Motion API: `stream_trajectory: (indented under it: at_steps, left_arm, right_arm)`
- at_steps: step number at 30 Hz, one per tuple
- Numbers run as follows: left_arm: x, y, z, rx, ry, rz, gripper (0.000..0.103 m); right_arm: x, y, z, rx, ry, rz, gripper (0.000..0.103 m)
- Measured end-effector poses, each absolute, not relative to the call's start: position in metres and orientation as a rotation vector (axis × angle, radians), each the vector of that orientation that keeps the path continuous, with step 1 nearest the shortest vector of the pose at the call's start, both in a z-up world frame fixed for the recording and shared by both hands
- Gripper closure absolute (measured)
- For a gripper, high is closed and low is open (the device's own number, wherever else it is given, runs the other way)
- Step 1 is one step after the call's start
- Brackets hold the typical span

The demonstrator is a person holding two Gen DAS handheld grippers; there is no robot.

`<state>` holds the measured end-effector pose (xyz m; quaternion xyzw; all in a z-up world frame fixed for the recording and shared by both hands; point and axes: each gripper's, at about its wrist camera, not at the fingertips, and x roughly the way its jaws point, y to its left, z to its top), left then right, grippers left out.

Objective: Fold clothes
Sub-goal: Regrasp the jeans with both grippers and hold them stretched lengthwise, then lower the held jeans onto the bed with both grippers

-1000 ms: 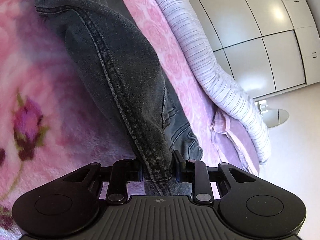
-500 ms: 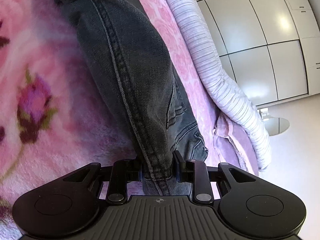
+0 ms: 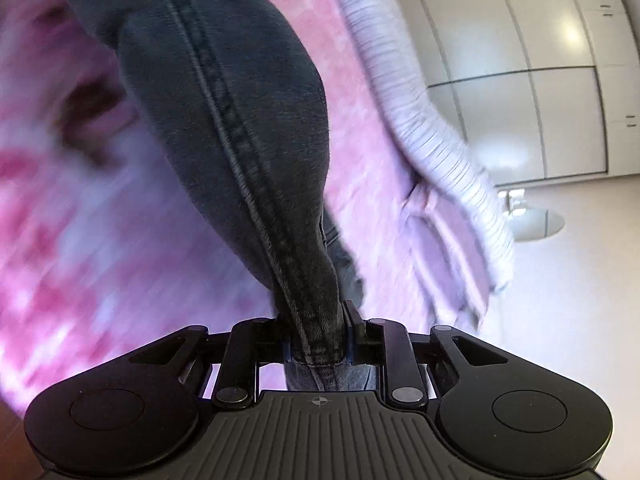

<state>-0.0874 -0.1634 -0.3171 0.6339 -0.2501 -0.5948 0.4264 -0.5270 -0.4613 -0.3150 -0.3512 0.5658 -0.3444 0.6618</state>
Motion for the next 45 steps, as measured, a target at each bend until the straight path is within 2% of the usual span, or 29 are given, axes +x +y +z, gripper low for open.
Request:
stream_trajectory:
  at_steps: [2, 5, 8, 10, 12, 16, 19, 22, 27, 33, 35, 37, 41, 45]
  left_arm:
    - [-0.097, -0.148, -0.334, 1.612, -0.579, -1.509, 0.093]
    - [-0.090, -0.136, -0.349, 1.650, -0.517, -1.470, 0.089]
    - [-0.070, -0.114, -0.338, 1.623, -0.386, -1.418, 0.088]
    - [-0.050, -0.100, -0.326, 1.583, -0.293, -1.383, 0.081]
    - [-0.028, -0.088, -0.313, 1.535, -0.205, -1.347, 0.080]
    - [0.022, -0.082, -0.282, 1.299, 0.018, -1.277, 0.076]
    - [0.059, -0.100, -0.264, 1.104, 0.174, -1.250, 0.070]
    - [0.087, -0.123, -0.258, 0.978, 0.277, -1.278, 0.067]
    - [0.136, -0.185, -0.263, 0.814, 0.471, -1.355, 0.060]
    - [0.192, -0.226, -0.296, 0.603, 0.803, -1.409, 0.061]
    - [0.196, -0.223, -0.298, 0.557, 0.816, -1.430, 0.076]
    - [0.193, -0.212, -0.289, 0.522, 0.774, -1.434, 0.087]
    - [0.183, -0.179, -0.268, 0.489, 0.679, -1.431, 0.086]
    - [0.186, -0.181, -0.293, 0.509, 0.738, -1.394, 0.085]
  right_arm:
    - [-0.544, -0.446, -0.333, -0.762, 1.309, -0.771, 0.079]
    - [-0.556, -0.429, -0.353, -0.728, 1.327, -0.809, 0.071]
    - [-0.559, -0.413, -0.355, -0.686, 1.346, -0.895, 0.063]
    - [-0.562, -0.406, -0.350, -0.638, 1.363, -0.973, 0.062]
    - [-0.568, -0.394, -0.341, -0.548, 1.347, -1.067, 0.062]
    - [-0.559, -0.362, -0.314, -0.377, 1.185, -1.187, 0.061]
    - [-0.537, -0.347, -0.279, -0.247, 0.982, -1.190, 0.060]
    - [-0.506, -0.321, -0.268, -0.181, 0.873, -1.124, 0.058]
    - [-0.449, -0.287, -0.264, -0.182, 0.807, -1.028, 0.055]
    - [-0.399, -0.281, -0.284, -0.263, 0.842, -0.978, 0.054]
    - [-0.396, -0.285, -0.291, -0.243, 0.849, -0.976, 0.054]
    - [-0.395, -0.293, -0.296, -0.223, 0.852, -0.979, 0.054]
    - [-0.389, -0.304, -0.301, -0.203, 0.850, -0.988, 0.054]
    - [-0.380, -0.298, -0.305, -0.185, 0.848, -0.955, 0.054]
